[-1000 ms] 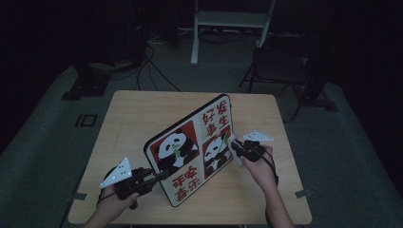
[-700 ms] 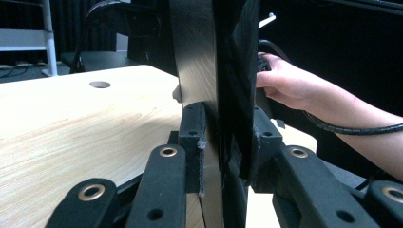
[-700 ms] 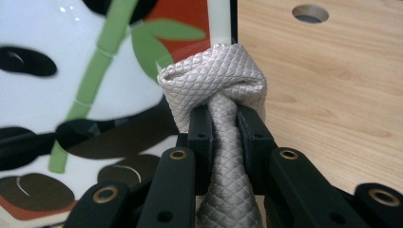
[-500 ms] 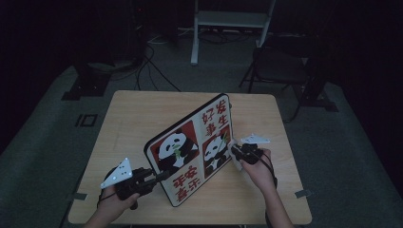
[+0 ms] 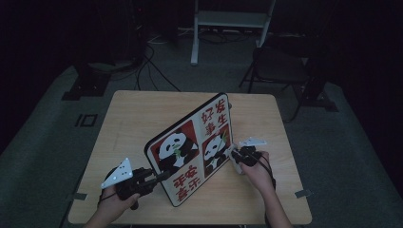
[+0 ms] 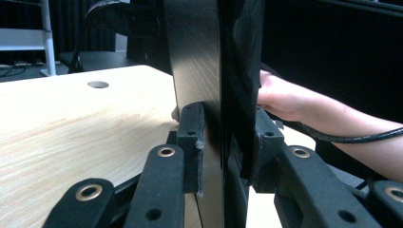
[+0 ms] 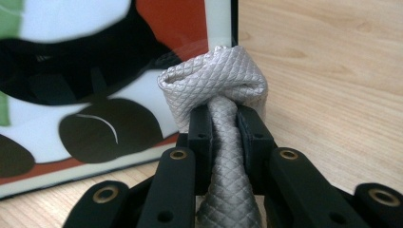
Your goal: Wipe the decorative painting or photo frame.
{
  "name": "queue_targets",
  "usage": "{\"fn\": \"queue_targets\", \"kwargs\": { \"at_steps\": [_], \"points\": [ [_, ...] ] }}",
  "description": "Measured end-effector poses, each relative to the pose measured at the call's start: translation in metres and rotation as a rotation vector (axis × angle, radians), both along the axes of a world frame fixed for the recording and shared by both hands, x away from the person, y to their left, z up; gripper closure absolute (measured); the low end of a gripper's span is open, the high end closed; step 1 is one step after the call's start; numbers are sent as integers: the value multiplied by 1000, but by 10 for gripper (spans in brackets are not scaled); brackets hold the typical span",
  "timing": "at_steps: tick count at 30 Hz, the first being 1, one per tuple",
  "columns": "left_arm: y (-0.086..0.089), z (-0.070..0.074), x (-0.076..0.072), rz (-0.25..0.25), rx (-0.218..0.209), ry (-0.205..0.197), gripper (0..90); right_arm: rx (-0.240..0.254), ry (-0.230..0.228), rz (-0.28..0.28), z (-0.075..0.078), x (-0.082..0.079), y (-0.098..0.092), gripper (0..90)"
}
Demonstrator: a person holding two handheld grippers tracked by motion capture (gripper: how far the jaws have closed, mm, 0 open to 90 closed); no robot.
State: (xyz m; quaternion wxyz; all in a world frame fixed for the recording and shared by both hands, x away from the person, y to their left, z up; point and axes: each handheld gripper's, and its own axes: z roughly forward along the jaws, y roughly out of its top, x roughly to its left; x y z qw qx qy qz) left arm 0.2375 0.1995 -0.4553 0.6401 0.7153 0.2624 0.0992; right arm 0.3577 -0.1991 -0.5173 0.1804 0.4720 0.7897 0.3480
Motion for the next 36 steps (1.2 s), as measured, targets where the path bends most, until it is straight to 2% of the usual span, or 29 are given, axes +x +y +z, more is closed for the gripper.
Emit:
{"fn": "queue_targets", "kwargs": {
  "at_steps": [8, 13, 15, 17, 24, 30, 36],
  "points": [
    [-1, 0, 0, 5, 2, -5, 724, -14, 28, 6, -6, -1, -2, 782],
    [-1, 0, 0, 6, 4, -9, 724, -4, 24, 5, 0, -7, -6, 782],
    [-1, 0, 0, 7, 5, -9, 725, 9, 6, 3, 7, -10, -8, 783],
    [-1, 0, 0, 7, 5, -8, 725, 28, -16, 0, 16, -12, -11, 782],
    [-1, 0, 0, 17, 4, -7, 733, 102, -139, -22, 59, -21, -21, 782],
    [-1, 0, 0, 17, 4, -7, 734, 164, -240, 0, 97, -29, -19, 782],
    [-1, 0, 0, 18, 3, -7, 734, 182, -322, 33, 132, -29, -10, 782]
  ]
}}
